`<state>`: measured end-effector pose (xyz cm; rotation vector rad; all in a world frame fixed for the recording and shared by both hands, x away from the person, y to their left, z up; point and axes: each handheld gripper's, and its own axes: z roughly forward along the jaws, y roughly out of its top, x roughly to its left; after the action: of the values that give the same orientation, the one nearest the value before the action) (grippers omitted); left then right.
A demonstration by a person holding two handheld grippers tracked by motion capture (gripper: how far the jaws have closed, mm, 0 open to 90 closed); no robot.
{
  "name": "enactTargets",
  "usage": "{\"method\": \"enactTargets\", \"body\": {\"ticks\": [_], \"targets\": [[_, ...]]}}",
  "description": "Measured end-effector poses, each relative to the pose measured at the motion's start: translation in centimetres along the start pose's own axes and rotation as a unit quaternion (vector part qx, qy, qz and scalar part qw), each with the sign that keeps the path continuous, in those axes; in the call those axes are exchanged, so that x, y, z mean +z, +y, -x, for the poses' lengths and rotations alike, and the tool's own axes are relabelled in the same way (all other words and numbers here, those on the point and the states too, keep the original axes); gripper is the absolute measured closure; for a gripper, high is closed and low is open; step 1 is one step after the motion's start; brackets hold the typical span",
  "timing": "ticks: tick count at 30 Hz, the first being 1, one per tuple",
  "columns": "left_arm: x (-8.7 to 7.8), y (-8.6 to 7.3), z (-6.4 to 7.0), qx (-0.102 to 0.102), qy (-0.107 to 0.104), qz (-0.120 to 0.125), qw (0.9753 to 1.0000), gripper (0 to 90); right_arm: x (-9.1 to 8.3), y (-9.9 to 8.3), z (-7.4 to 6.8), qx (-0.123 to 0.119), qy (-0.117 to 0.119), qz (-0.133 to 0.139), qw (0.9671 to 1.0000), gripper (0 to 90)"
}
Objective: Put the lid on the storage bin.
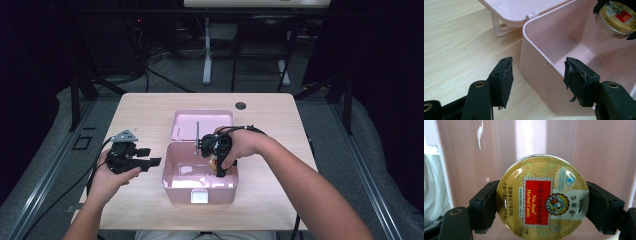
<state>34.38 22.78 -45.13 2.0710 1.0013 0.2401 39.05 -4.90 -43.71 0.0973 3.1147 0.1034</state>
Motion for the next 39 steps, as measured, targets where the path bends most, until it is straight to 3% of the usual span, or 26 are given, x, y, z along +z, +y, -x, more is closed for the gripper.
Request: {"method": "enactTargets", "body": {"ticks": [11,16,21,26,39], "targets": [[0.0,0.0,0.0,-0.001,-0.002,0.001,1.0,39.9,1.5,-0.4,0.4,0.004,0.002,-0.01,0.9999,19.6],[0.1,0.0,-0.1,-0.001,-0.002,0.001,1.0,39.9,2.2,-0.5,0.4,-0.011,-0.001,-0.018,0.9998,19.6],[0.1,0.0,-0.1,-0.002,-0.001,0.0,1.0,39.9,2.8,-0.6,0.3,-0.009,0.008,-0.008,0.9999,19.6],[0.1,0.0,0.0,-0.001,-0.002,0.001,1.0,39.9,3.4,-0.6,0.4,-0.017,0.008,-0.014,0.9997,19.6],[0.2,-0.1,0.0,-0.002,-0.003,0.0,1.0,39.9,4.8,-0.8,0.6,-0.003,0.015,-0.011,0.9998,19.6]]}}
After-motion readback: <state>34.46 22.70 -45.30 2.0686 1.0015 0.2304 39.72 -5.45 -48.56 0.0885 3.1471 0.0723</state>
